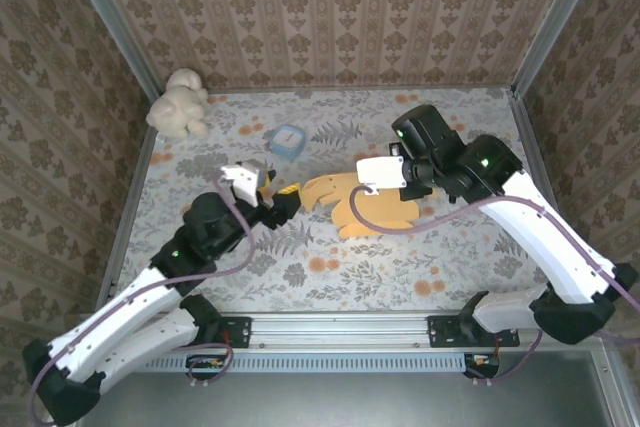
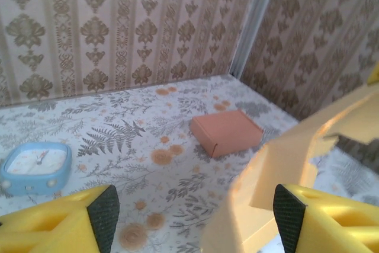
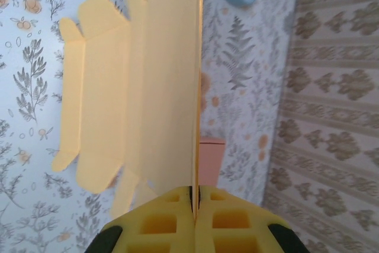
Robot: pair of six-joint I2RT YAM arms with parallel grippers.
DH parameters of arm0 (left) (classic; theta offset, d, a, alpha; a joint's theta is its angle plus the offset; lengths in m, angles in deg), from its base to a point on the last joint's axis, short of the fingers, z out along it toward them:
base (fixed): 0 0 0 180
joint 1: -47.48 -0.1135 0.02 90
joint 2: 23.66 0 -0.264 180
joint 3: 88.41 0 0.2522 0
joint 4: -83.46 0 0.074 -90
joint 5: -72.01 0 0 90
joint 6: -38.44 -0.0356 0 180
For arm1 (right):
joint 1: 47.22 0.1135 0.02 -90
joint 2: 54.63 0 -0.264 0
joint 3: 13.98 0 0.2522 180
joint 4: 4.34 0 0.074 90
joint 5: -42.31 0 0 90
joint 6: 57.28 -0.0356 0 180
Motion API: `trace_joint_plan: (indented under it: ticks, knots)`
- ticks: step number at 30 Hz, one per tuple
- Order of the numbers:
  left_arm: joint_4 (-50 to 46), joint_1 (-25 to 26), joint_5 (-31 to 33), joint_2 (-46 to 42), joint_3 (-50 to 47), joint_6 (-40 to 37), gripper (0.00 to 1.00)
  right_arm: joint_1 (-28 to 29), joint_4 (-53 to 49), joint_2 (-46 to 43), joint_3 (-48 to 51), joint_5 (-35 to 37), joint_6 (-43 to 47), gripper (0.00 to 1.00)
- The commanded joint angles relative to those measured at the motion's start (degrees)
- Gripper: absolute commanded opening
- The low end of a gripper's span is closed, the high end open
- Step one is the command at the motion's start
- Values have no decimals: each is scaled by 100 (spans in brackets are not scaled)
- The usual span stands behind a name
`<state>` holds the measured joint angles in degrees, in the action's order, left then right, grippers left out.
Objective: Fold the paper box
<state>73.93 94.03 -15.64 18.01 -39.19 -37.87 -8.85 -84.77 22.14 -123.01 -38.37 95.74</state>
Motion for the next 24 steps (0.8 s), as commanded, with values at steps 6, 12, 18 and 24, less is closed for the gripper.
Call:
trace_joint_plan:
  ticks: [6,12,18,24]
  knots:
    - [1070,-192,-103,823,-109,-1466,75,-784,-98,573,-93,-1095,451,0]
    - [1289,-355,271,1788,214,-1574,75,-1089,-41,757,-101,-1433,694,0]
    - [1448,-382,-229,2348,426,-1572,75,-1182,-32,941,-103,-1467,764,0]
    - [1443,-186,-407,2882,780,-1542,74,-1180,114,1026,-167,-1729,646,0]
